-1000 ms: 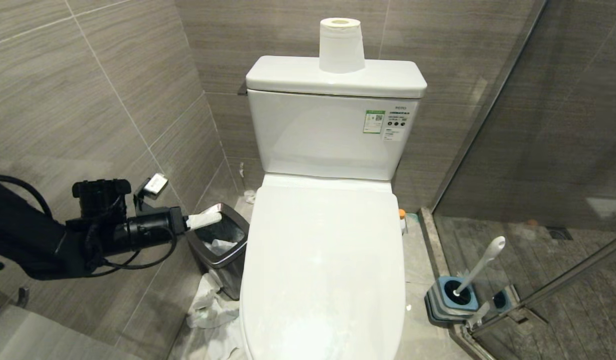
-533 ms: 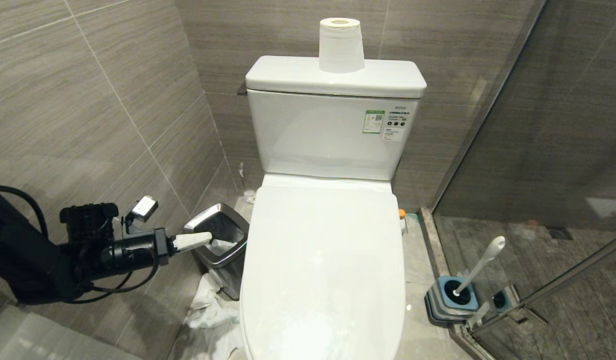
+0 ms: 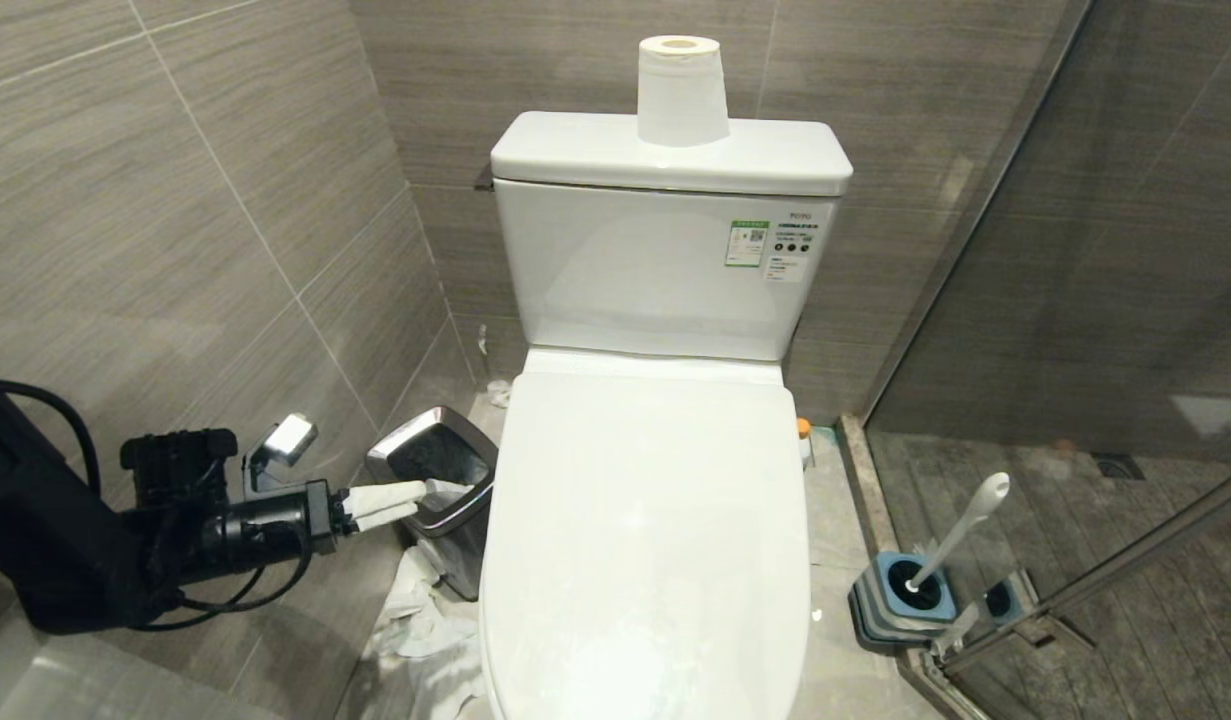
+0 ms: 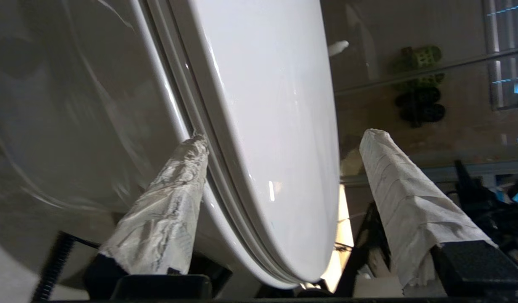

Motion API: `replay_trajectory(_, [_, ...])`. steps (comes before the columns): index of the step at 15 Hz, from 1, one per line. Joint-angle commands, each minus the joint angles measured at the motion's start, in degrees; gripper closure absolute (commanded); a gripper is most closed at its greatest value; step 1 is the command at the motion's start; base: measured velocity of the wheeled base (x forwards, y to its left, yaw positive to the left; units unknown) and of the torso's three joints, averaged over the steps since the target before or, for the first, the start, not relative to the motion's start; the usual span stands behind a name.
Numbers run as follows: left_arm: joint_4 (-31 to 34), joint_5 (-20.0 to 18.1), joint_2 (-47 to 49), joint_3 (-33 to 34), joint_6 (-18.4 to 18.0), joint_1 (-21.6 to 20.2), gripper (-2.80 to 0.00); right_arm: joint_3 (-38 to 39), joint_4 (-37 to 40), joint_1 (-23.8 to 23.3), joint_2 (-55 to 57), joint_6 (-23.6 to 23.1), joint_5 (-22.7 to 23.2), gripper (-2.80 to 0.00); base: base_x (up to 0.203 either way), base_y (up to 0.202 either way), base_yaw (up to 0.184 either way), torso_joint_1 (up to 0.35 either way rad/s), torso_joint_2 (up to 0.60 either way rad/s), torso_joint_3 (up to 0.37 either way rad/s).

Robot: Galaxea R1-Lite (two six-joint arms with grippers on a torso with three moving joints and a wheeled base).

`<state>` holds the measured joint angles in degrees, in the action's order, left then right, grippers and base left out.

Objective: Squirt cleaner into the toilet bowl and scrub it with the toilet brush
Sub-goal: Use the left hand to lift the toilet lid slightly

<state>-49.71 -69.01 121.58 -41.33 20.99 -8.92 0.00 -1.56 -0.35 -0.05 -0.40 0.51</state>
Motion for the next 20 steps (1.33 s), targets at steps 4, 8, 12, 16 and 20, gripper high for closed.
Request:
replay_trajectory(4, [-1.09, -2.07, 1.47, 5.82, -0.25, 2.07, -2.80, 0.70, -0.02, 0.00, -0.04, -0.04, 0.02, 0.00, 0.000, 0.000, 0.000, 0.000, 0.00, 0.000])
replay_trajectory(8, [-2.20, -1.29, 0.90, 9.65, -0.87, 2.24, -2.80, 0.70, -0.02, 0.00, -0.04, -0.01, 0.02, 0.00, 0.000, 0.000, 0.000, 0.000, 0.00, 0.000])
replay_trajectory(12, [-17.71, 1.59, 6.21, 17.50, -2.12, 4.20, -2.80, 0.70, -0.02, 0.00, -0.04, -0.04, 0.02, 0.00, 0.000, 0.000, 0.000, 0.000, 0.00, 0.000])
replay_trajectory(16, [-34.08, 4.25, 9.27, 27.28, -2.10, 8.72, -2.80, 0.70, -0.02, 0.00, -0.04, 0.02, 0.02, 0.00, 0.000, 0.000, 0.000, 0.000, 0.00, 0.000])
replay_trajectory(20, [-34.92, 5.21, 9.26, 28.70, -1.88, 9.52, -2.80, 0.70, -0.02, 0.00, -0.04, -0.04, 0.02, 0.00, 0.000, 0.000, 0.000, 0.000, 0.00, 0.000])
